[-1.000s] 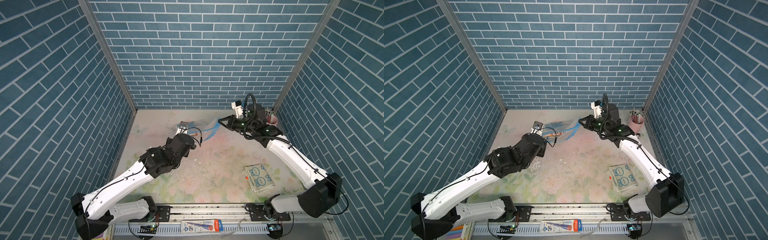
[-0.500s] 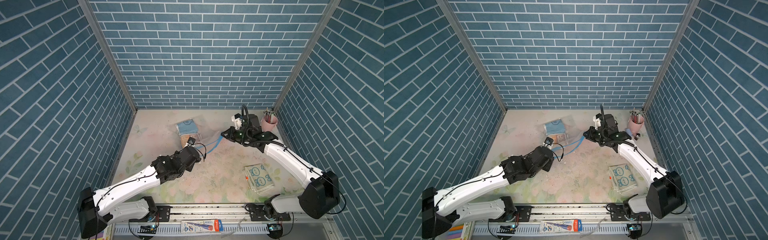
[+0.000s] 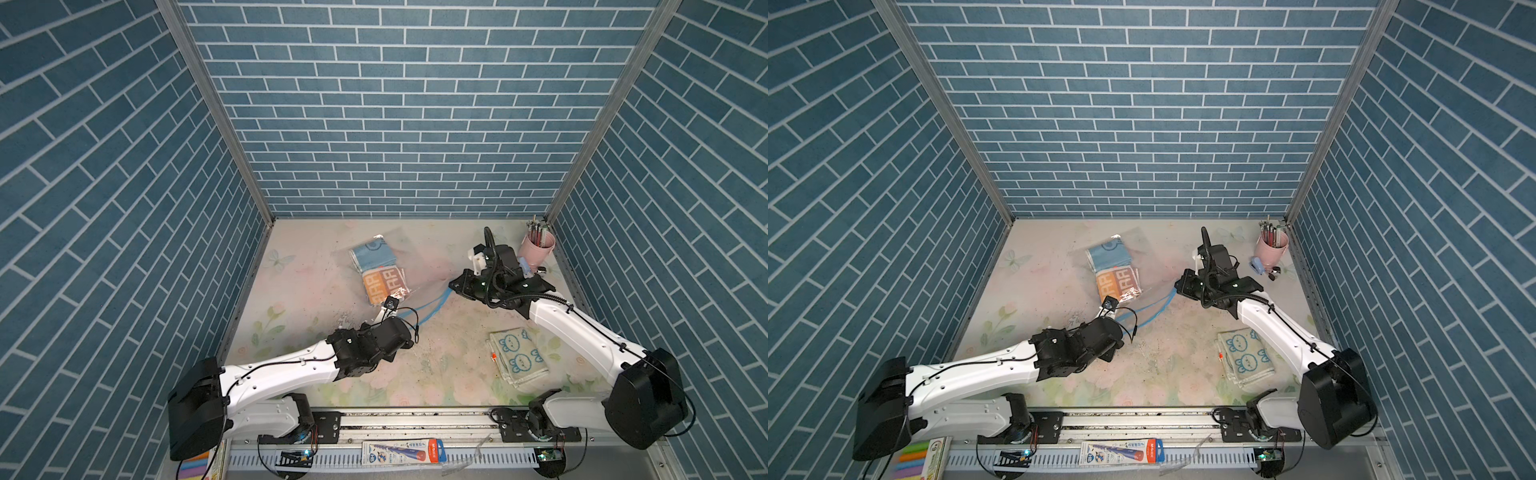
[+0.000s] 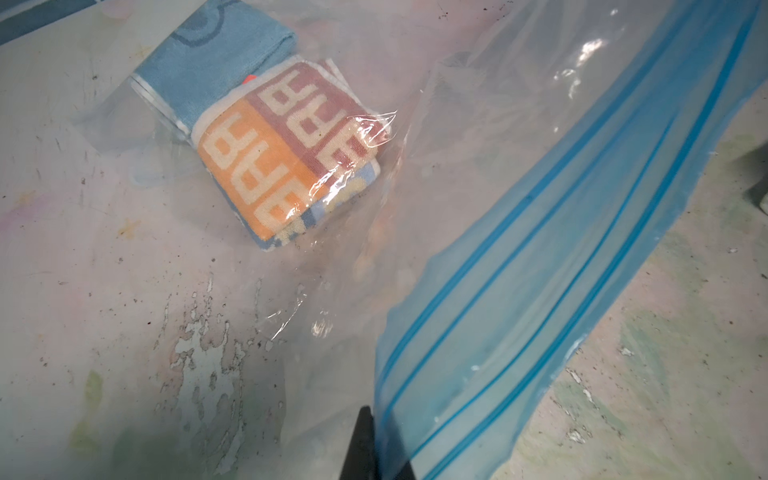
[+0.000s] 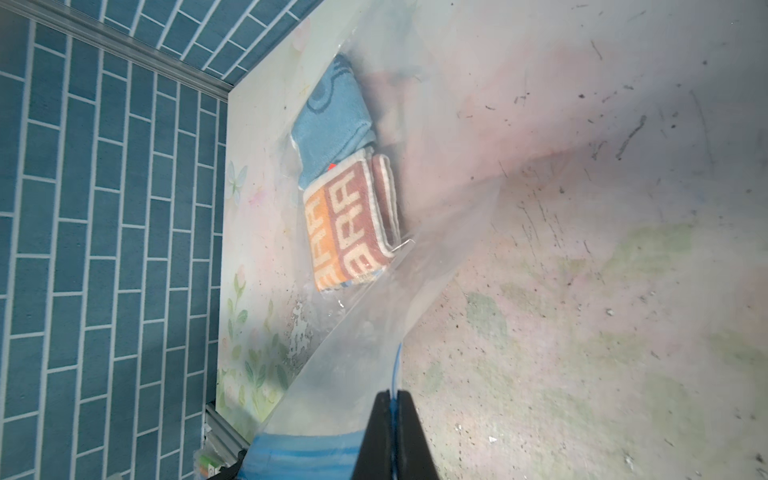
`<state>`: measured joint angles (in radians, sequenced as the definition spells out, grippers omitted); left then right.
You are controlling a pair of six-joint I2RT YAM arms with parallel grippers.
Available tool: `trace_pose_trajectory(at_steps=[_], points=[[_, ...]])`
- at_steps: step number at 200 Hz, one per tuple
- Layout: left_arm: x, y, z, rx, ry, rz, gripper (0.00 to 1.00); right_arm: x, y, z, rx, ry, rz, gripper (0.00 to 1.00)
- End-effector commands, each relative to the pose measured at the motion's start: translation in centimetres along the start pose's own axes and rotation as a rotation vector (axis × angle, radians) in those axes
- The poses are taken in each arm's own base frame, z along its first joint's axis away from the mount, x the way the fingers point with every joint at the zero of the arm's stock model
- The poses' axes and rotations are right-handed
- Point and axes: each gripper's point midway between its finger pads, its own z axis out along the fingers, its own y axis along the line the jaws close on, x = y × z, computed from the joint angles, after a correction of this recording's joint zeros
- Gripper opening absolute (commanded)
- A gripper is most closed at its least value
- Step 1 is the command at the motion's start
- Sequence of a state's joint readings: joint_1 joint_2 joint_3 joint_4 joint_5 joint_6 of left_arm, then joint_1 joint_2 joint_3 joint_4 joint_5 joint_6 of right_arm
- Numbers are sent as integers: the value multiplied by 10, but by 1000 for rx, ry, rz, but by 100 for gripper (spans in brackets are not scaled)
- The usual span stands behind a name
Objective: Place the folded towel into the vacuum bag
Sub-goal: Adjust the vacuum bag at the center of the board.
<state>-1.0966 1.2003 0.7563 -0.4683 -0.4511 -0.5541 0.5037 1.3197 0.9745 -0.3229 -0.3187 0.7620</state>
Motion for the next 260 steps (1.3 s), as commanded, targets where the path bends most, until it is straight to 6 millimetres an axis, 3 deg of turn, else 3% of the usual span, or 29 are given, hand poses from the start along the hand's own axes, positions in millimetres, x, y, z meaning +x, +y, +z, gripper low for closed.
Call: trace_pose_trajectory(at_steps=[1,74,121,148,166,211,242,260], points=[[-3,4,5,-40,-24,-20,0,-11,-10,-6,51,-67,9,6],[-23,3,26,-101,-38,26,0,-22,-17,16,92,-58,-14,6],[-29,28,47,-137,-22,-24,0,-39,-7,35,74,-39,-39,6],[-36,35,46,-150,-25,-13,0,-39,-5,46,63,-8,-31,9],[-34,37,42,-152,-11,3,0,-34,-8,49,63,7,-14,15],[-18,42,30,-125,35,8,0,-21,-16,33,78,3,-8,29],[-15,42,20,-88,29,4,0,-16,-36,10,168,-45,9,46],[-14,38,19,-54,23,5,0,-15,-53,-8,246,-80,34,50]])
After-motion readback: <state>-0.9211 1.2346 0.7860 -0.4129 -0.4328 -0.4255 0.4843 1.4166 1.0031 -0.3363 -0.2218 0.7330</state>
